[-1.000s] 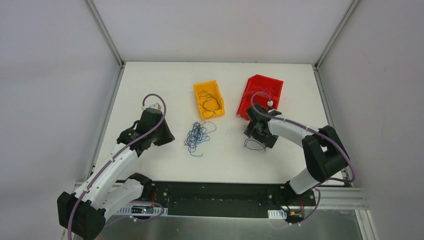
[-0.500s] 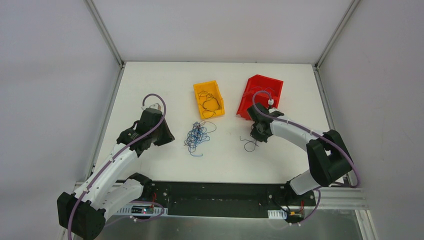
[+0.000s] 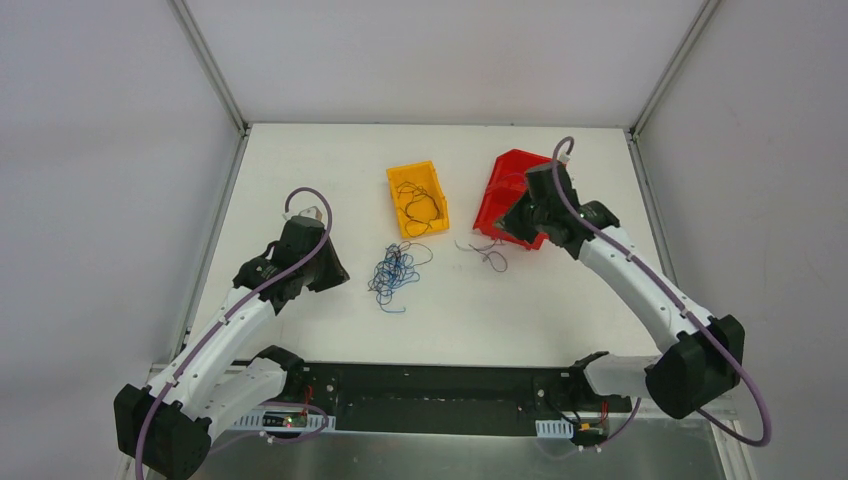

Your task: Untangle the cables

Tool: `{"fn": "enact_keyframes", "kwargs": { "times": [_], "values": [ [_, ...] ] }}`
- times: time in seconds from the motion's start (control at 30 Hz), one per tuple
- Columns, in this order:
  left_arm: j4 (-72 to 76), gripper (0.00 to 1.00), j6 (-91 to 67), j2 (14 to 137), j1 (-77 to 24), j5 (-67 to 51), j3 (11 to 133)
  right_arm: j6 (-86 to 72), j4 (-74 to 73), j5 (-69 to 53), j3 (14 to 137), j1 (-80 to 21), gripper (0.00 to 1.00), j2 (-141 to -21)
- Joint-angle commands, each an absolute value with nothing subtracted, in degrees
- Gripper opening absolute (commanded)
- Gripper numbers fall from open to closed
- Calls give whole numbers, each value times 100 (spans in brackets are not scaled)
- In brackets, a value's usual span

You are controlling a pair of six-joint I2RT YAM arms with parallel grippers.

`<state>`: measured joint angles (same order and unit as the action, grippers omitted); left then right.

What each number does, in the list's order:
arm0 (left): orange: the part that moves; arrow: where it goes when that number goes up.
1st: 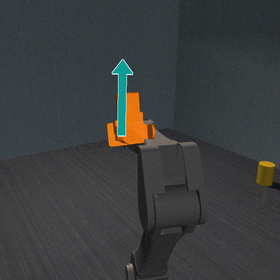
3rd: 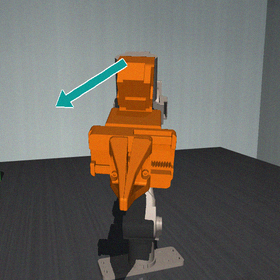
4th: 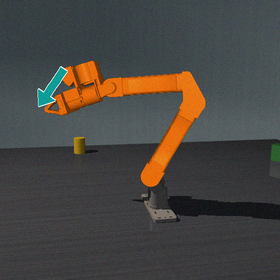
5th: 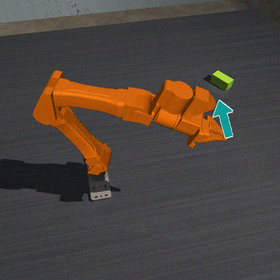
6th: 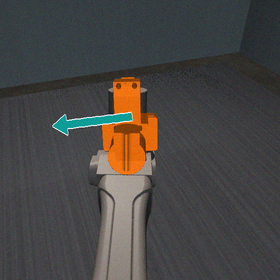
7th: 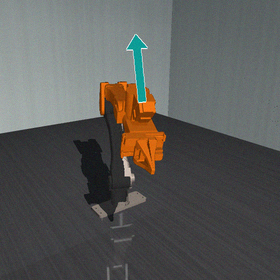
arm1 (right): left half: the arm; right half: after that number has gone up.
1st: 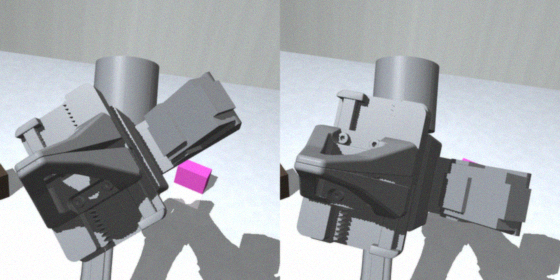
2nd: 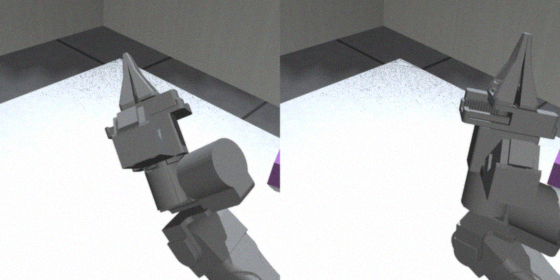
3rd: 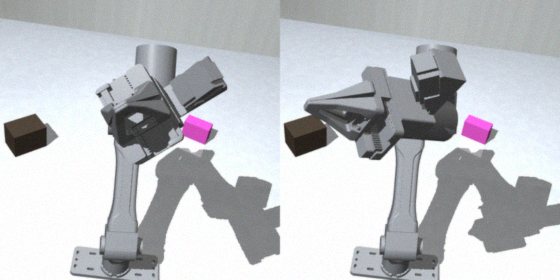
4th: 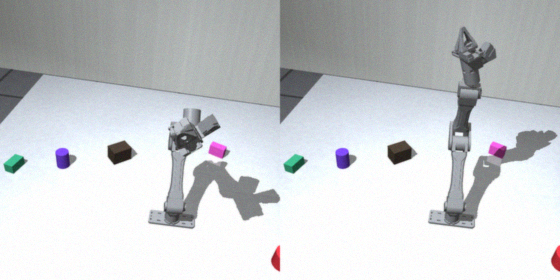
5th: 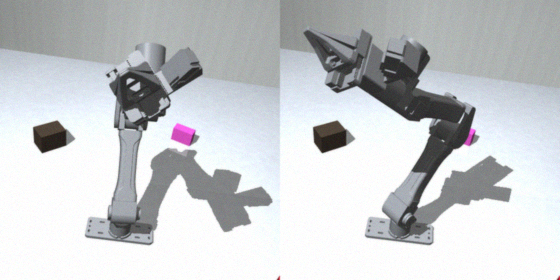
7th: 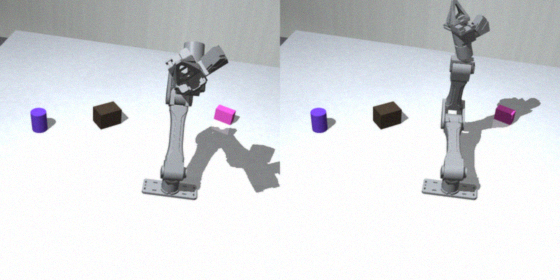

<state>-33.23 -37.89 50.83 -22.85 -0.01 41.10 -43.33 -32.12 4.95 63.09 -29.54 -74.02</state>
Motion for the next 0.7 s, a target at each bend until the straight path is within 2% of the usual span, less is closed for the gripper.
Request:
{"fn": "enact_keyframes", "kwargs": {
  "times": [0.0, 0.43, 0.67],
  "values": [
    [-3287, 16, -3674, 4960, -2303, -52, 4197, -4884, -3076, -219, 6936, -2514, 0, -7291],
    [-3287, 16, -3700, 4963, -2303, -83, 4249, -5450, -3079, -678, 8935, -1841, 0, -7942],
    [-3287, 16, -3700, 4975, -2303, -102, 4279, -5272, -3088, -281, 8855, -1429, 0, -8058]
  ]
}}
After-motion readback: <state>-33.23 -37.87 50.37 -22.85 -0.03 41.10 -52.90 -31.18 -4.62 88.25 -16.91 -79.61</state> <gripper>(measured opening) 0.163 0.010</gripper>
